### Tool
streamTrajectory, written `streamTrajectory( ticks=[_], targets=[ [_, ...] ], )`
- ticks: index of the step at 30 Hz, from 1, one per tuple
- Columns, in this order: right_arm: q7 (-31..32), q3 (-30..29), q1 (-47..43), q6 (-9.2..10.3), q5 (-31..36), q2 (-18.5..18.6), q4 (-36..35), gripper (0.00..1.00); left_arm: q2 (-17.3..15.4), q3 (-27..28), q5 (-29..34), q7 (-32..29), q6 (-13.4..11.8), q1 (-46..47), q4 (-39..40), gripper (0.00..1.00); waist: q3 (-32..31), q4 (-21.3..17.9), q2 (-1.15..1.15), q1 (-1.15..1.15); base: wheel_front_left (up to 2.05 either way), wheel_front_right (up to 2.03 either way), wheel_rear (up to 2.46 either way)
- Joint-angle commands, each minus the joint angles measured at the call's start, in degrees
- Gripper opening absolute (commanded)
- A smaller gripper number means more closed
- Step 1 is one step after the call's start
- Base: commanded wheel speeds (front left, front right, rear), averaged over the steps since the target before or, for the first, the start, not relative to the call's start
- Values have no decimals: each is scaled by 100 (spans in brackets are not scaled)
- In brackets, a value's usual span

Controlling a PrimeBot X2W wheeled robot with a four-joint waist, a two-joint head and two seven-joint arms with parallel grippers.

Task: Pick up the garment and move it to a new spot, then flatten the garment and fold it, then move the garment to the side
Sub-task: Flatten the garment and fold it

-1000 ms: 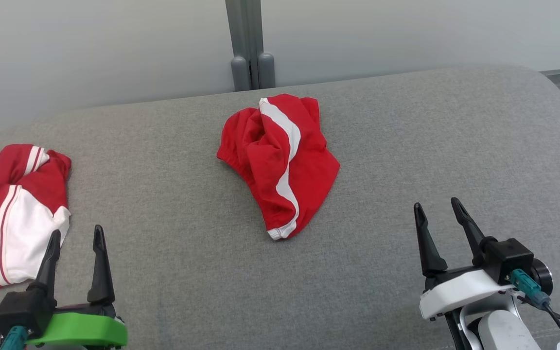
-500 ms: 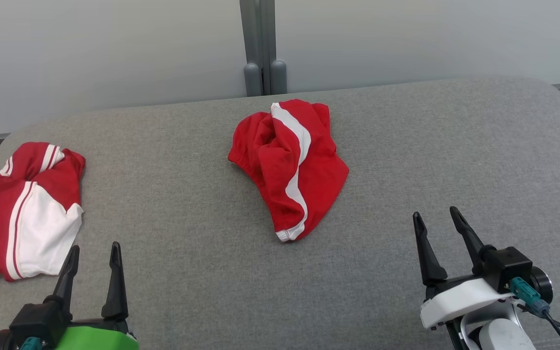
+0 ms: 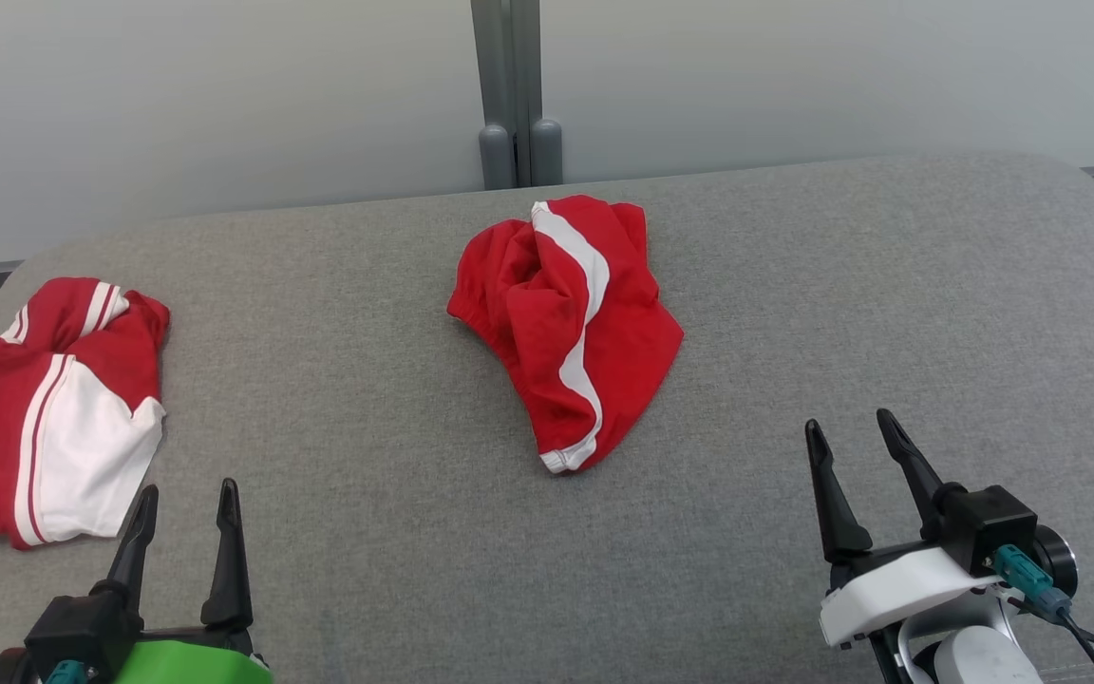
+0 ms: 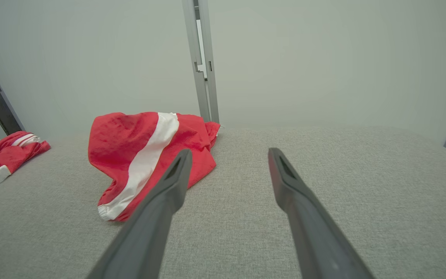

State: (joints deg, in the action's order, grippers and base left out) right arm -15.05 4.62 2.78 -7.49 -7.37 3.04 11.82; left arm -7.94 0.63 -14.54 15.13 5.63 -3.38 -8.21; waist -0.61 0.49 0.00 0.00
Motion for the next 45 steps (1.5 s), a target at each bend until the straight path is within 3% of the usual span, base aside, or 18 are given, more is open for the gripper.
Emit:
streamTrajectory(
  ticks=[1,21,33,45],
  targets=[
    [-20,2,-48,-1,-17,10,14,100,23,39,34,3,28,41,-16,100,-3,-3,0,0,0,0,0],
    [-20,68,26,-2,-53,-4,5,100,61,-65,221,3,132,224,-152,100,56,-79,0,0,0,0,0],
    [-20,105,278,-1,-57,-10,-30,100,59,-1207,128,3,189,1150,-924,100,562,-653,0,0,0,0,0],
    [-20,120,558,-1,-150,-13,-132,100,-203,-2367,-212,3,191,2136,-2056,100,1288,-1292,0,0,0,0,0]
  ],
)
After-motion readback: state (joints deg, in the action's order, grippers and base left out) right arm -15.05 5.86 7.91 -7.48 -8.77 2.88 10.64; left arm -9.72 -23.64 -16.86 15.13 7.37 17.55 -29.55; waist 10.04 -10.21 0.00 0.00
